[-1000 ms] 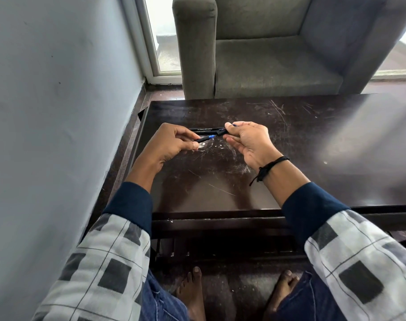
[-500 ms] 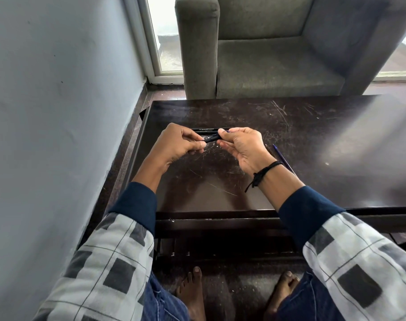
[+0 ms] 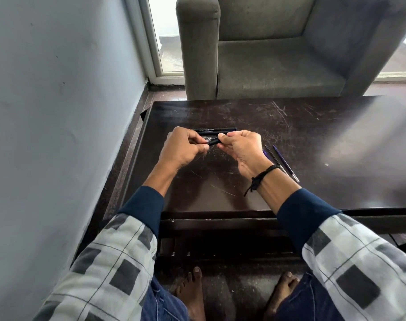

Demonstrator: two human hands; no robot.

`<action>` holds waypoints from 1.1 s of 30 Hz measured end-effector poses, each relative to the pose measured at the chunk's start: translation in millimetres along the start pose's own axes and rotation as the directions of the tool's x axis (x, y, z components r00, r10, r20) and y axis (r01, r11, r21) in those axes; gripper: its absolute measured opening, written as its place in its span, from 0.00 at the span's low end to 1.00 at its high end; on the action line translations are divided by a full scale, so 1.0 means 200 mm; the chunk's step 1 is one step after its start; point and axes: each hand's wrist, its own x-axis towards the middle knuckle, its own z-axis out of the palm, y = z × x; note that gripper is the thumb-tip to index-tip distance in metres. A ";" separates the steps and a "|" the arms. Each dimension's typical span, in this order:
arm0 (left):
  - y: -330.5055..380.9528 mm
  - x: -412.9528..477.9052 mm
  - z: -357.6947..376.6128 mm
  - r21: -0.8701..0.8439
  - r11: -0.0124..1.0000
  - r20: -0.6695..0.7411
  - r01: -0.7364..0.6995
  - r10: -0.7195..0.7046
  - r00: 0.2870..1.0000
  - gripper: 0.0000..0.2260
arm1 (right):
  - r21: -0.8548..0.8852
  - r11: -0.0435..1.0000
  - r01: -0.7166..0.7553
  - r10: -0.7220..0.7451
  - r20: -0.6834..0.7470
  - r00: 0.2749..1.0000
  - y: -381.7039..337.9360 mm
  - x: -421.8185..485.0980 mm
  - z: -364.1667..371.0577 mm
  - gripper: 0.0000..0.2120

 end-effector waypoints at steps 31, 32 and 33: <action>-0.13 0.11 0.00 0.157 0.983 -0.075 0.092 -0.081 0.994 0.10 | -0.082 0.994 -0.074 0.052 -0.246 0.968 0.06 0.25 -0.13 0.05; -0.13 0.11 0.01 0.153 0.982 -0.094 0.111 -0.097 0.991 0.11 | -0.102 0.991 -0.088 0.059 -0.258 0.964 0.07 0.28 -0.13 0.06; -0.13 0.13 0.02 0.145 0.981 -0.122 0.127 -0.110 0.986 0.11 | -0.180 0.980 -0.082 0.031 -0.267 0.963 0.08 0.30 -0.13 0.07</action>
